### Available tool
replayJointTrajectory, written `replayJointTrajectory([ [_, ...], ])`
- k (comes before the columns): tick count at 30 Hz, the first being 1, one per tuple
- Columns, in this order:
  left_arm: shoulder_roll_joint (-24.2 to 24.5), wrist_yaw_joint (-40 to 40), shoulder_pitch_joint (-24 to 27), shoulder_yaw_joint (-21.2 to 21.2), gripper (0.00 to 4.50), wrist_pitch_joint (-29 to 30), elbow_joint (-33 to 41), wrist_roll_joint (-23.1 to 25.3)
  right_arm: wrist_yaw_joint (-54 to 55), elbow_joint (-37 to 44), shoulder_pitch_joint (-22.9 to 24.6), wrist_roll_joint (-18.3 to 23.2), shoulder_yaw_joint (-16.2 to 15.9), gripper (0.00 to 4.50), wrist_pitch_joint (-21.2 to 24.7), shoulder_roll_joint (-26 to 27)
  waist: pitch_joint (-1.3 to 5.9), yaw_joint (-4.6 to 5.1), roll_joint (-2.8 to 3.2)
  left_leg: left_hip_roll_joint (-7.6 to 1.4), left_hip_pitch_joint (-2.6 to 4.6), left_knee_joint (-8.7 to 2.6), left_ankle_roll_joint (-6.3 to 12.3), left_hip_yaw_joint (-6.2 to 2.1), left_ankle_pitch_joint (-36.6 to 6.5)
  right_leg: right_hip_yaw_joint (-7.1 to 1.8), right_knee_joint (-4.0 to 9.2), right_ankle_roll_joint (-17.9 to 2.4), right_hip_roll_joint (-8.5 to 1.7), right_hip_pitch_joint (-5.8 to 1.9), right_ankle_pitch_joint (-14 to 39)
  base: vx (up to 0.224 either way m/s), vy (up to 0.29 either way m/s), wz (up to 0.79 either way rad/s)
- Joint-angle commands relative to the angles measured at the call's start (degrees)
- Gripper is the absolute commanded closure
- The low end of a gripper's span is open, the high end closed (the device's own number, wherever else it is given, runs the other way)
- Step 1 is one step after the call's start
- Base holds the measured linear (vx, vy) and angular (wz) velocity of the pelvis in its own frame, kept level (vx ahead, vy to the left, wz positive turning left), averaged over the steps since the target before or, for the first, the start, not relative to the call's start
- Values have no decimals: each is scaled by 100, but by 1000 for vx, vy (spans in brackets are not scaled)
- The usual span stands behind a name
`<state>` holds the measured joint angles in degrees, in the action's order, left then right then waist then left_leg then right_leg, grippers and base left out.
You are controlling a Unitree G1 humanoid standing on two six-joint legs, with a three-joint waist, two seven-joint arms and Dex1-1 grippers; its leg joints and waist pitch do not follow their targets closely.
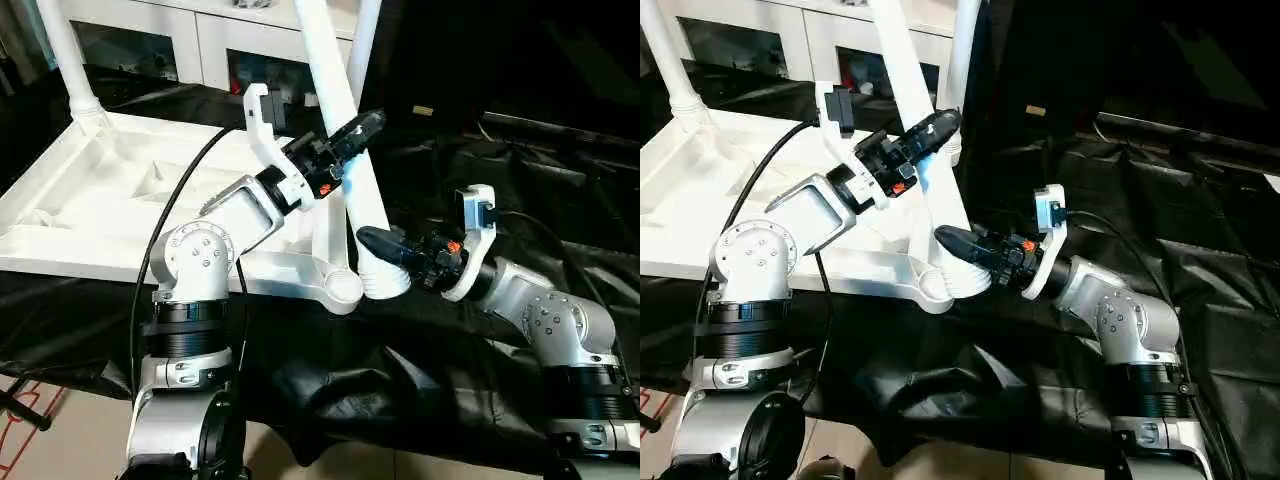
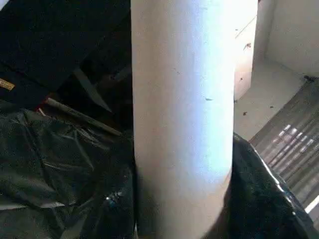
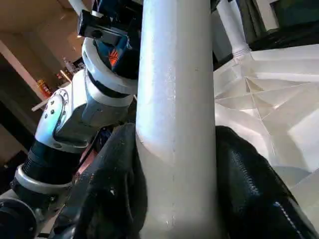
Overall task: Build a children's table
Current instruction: Pick table leg
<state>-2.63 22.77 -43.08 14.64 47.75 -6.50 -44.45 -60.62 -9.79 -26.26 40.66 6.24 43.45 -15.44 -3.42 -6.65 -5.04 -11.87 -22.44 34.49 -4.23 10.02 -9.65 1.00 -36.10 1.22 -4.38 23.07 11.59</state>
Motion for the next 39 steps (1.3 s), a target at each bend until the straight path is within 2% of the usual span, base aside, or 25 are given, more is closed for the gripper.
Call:
replayJointTrajectory([
  [1, -35, -45, -132, -68, 261, 72, -32, -81, -12, -26, -62, -30, 48, 261, -71, -95, 415, -18, -25, -64, 130, -374, 25, 30, -464, -92, 372, -1208, -245, -304, 121, 0, 0, 0],
  [2, -38, -53, -137, -61, 264, 65, -39, -80, -9, -31, -67, -34, 44, 261, -84, -99, 415, -18, -10, -65, 130, -377, 20, 27, -480, -93, 373, -1201, -245, -303, 148, 0, 0, 0],
  [6, -40, -66, -140, -52, 265, 59, -47, -86, -6, -24, -66, -39, 30, 261, -99, -106, 418, -15, -18, -67, 133, -374, 17, 27, -458, -92, 371, -1191, -241, -303, 114, 0, 0, 0],
  [7, -36, -73, -145, -51, 265, 53, -55, -90, 5, -31, -72, -36, 14, 226, -56, -117, 420, -15, -18, -67, 132, -373, 19, 27, -448, -92, 369, -1195, -240, -304, 95, 0, 0, 0],
  [8, -32, -78, -148, -50, 265, 49, -62, -93, 30, -46, -79, -61, -8, 226, -54, -124, 421, -16, -17, -64, 132, -370, 25, 28, -426, -92, 366, -1203, -238, -305, 49, 0, 0, 0],
  [10, -27, -83, -152, -50, 265, 44, -69, -96, 66, -68, -87, -104, -35, 188, -68, -131, 422, -15, -16, -64, 136, -370, 26, 28, -412, -91, 363, -1214, -235, -305, 19, 0, 0, 0],
  [12, 7, -85, -165, -68, 265, 5, -98, -52, 206, -178, -164, -1, -5, 185, 268, -138, 422, -14, -12, -60, 136, -368, 27, 31, -420, -92, 365, -1219, -236, -307, 32, 0, 0, 0],
  [13, 7, -85, -165, -68, 265, 5, -98, -52, 206, -178, -164, -1, -5, 181, 268, -138, 414, -10, -12, -53, 137, -373, 22, 30, -426, -91, 371, -1217, -227, -303, 69, 0, 0, 0],
  [15, 22, -88, -166, -77, 265, -8, -104, -32, 326, -240, -237, 126, 81, 149, 497, -107, 423, -11, -11, -55, 140, -373, 7, 26, -410, -91, 364, -1220, -230, -311, 53, 0, 0, 0],
  [16, 40, -86, -173, -85, 265, -23, -123, -15, 472, -308, -378, 492, 274, 144, 1062, -67, 427, -8, 3, -48, 147, -371, 12, 24, -362, -92, 358, -1242, -223, -313, -5, 0, 0, 0],
  [20, 56, -78, -178, -99, 265, -34, -141, 1, 455, -139, -391, 603, 244, 106, 1260, -102, 430, -20, 6, -58, 142, -372, -29, 26, -380, -89, 353, -1244, -235, -316, -30, 0, 0, 0],
  [24, 112, -51, -182, -172, 265, -79, -150, 78, 256, 133, -310, 726, 166, 97, 1386, -220, 429, -42, 5, -63, 147, -374, -71, 27, -387, -93, 356, -1173, -238, -317, -73, 0, 0, 0],
  [26, 185, -1, -184, -278, 266, -127, -150, 191, 284, 160, -332, 657, 149, 97, 1338, -264, 428, -52, 2, -62, 149, -381, -116, 27, -456, -90, 371, -1127, -243, -314, 89, 0, 0, 0],
  [27, 277, 73, -184, -417, 266, -180, -139, 332, 531, 305, -309, 11, -124, 97, 796, -377, 424, -48, 1, -61, 146, -384, -125, 29, -477, -93, 373, -1118, -241, -310, 120, 0, 0, 0],
  [29, 419, 194, -193, -630, 266, -259, -122, 532, 824, 436, -344, -563, -417, 97, 368, -496, 410, -58, 6, -80, 145, -404, -262, 7, -505, -91, 393, -906, -259, -296, 350, 0, 0, 0],
  [31, 568, 332, -216, -858, 266, -344, -98, 733, 935, 428, -473, -602, -486, 97, 401, -501, 409, -29, -10, -63, 147, -412, -306, 14, -545, -94, 408, -823, -241, -286, 499, 0, 0, 0],
  [32, 634, 396, -228, -963, 266, -388, -85, 826, 952, 413, -535, -569, -450, 97, 363, -453, 415, -15, 2, -59, 152, -407, -293, 20, -622, -100, 401, -829, -240, -281, 560, 0, 0, 0],
  [33, 719, 484, -251, -1112, 266, -491, -78, 965, 972, 402, -591, -731, -412, 97, -185, -319, 413, -6, -16, -72, 144, -409, -279, 18, -675, -98, 400, -841, -257, -266, 618, 0, 0, 0],
  [34, 719, 484, -251, -1112, 266, -491, -78, 965, 972, 402, -591, -731, -412, 97, -185, -319, 413, -6, -16, -72, 144, -409, -279, 18, -675, -98, 400, -841, -257, -266, 618, 0, 0, 0],
  [35, 819, 591, -258, -1331, 266, -567, -10, 1100, 1015, 294, -689, -1035, -590, 97, -556, -327, 415, 0, -5, -80, 142, -409, -285, 13, -708, -92, 403, -844, -263, -255, 658, 0, 0, 0],
  [36, 823, 584, -264, -1356, 266, -565, 4, 1107, 1053, 232, -739, -1020, -600, 97, -479, -317, 415, 17, -30, -72, 139, -400, -270, 24, -637, -97, 384, -867, -243, -262, 557, 0, 0, 0],
  [38, 826, 577, -273, -1381, 266, -576, 9, 1134, 1078, 181, -775, -986, -599, 97, -404, -299, 421, 14, -4, -70, 151, -397, -239, 27, -550, -99, 366, -935, -233, -260, 379, 0, 0, 0],
  [39, 853, 598, -275, -1451, 266, -628, 27, 1207, 1056, 161, -786, -954, -620, 97, -309, -304, 422, 8, -32, -64, 148, -386, -186, 38, -481, -100, 351, -1021, -221, -268, 151, 0, 0, 0],
])
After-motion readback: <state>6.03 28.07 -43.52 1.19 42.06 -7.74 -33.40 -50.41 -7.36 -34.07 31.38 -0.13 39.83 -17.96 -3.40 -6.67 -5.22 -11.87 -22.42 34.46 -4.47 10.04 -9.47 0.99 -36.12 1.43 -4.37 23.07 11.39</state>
